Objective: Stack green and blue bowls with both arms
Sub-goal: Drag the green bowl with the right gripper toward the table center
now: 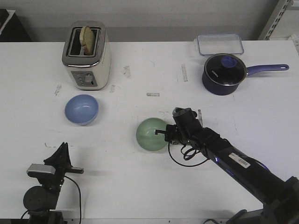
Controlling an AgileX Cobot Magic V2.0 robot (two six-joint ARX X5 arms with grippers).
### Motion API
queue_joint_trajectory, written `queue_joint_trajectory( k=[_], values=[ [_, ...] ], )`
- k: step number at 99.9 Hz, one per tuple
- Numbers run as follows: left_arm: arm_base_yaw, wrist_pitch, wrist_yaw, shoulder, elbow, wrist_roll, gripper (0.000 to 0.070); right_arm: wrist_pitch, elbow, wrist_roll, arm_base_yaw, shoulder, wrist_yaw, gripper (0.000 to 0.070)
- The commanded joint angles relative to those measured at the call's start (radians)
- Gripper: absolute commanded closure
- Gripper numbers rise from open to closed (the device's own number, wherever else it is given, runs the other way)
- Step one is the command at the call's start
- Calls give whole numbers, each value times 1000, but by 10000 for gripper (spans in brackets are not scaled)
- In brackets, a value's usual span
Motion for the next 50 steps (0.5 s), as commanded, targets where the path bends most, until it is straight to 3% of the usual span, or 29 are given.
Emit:
queue_joint_trajectory(
  k=[1,32,43,50],
  values=[
    [2,12,2,-2,-22,5,698,10,23,9,7,23,5,507],
    [2,12,2,-2,-22,5,698,32,23,-14,-2,-19,31,474],
    [2,12,2,-2,-22,5,698,32,22,-58,-16,-70,72,377],
    [2,12,2,-2,-22,5,699,34,19,-113,-27,-113,108,357]
  ],
)
